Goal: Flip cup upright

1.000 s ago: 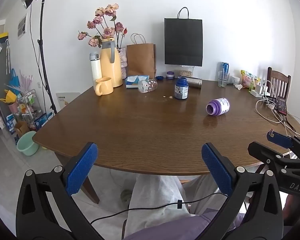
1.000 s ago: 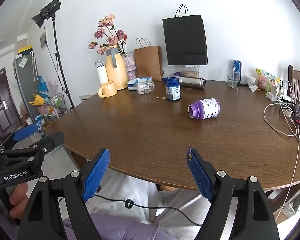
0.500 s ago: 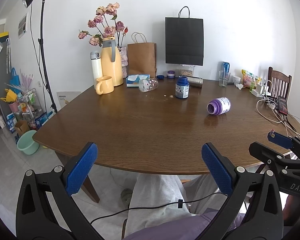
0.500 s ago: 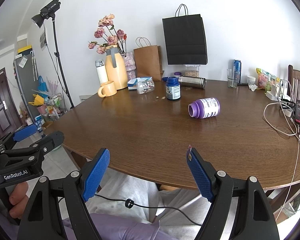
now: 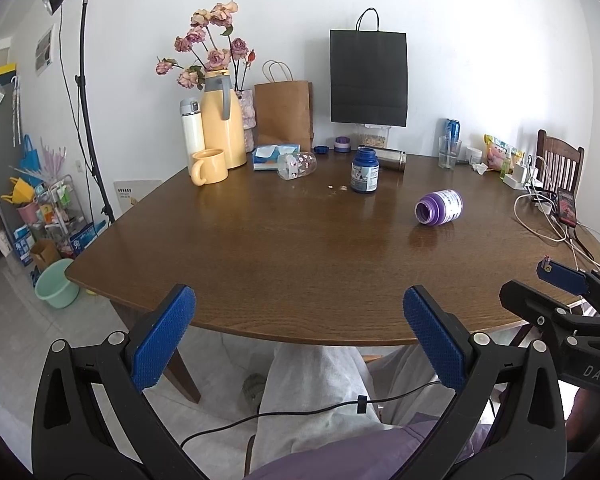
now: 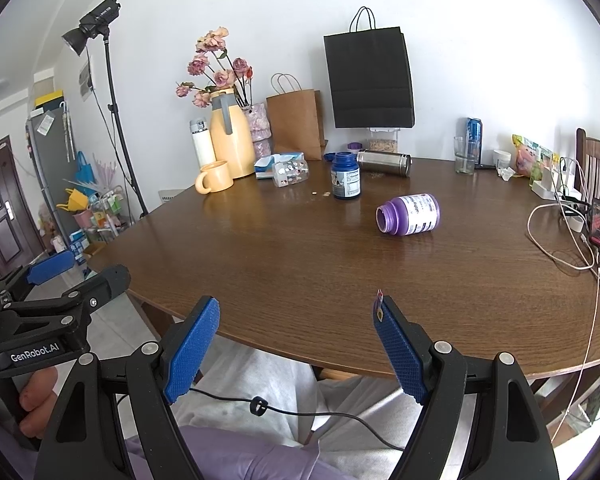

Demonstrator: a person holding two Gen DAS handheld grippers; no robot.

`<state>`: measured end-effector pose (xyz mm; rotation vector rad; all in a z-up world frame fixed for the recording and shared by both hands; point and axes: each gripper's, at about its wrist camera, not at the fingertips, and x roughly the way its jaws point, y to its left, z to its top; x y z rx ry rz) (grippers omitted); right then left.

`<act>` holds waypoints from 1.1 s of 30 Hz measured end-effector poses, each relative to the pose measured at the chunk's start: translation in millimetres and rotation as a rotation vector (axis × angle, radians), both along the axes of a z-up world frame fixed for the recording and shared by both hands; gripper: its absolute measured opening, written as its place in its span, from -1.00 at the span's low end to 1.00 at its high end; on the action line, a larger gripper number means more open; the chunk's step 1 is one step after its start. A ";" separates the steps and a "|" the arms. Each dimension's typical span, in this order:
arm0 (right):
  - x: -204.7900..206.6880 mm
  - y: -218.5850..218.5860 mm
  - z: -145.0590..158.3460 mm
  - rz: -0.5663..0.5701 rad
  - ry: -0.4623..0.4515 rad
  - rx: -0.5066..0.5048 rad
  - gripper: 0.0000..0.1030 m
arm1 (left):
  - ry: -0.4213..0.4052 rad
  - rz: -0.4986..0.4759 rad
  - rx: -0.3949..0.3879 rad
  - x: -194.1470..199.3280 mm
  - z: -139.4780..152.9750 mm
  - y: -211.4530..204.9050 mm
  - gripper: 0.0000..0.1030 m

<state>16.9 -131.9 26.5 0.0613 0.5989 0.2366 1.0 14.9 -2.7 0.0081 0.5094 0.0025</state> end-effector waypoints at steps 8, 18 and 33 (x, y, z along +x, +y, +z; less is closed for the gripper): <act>0.0 0.0 0.5 0.000 0.001 0.000 0.62 | 0.000 0.005 0.004 0.1 -8.9 -1.4 1.00; 0.1 0.3 -0.1 0.000 0.004 0.001 0.62 | 0.002 0.003 0.004 1.1 -8.6 -1.0 1.00; -0.2 0.1 -0.1 0.000 0.004 0.001 0.62 | 0.004 0.004 0.004 1.6 -8.3 -0.9 1.00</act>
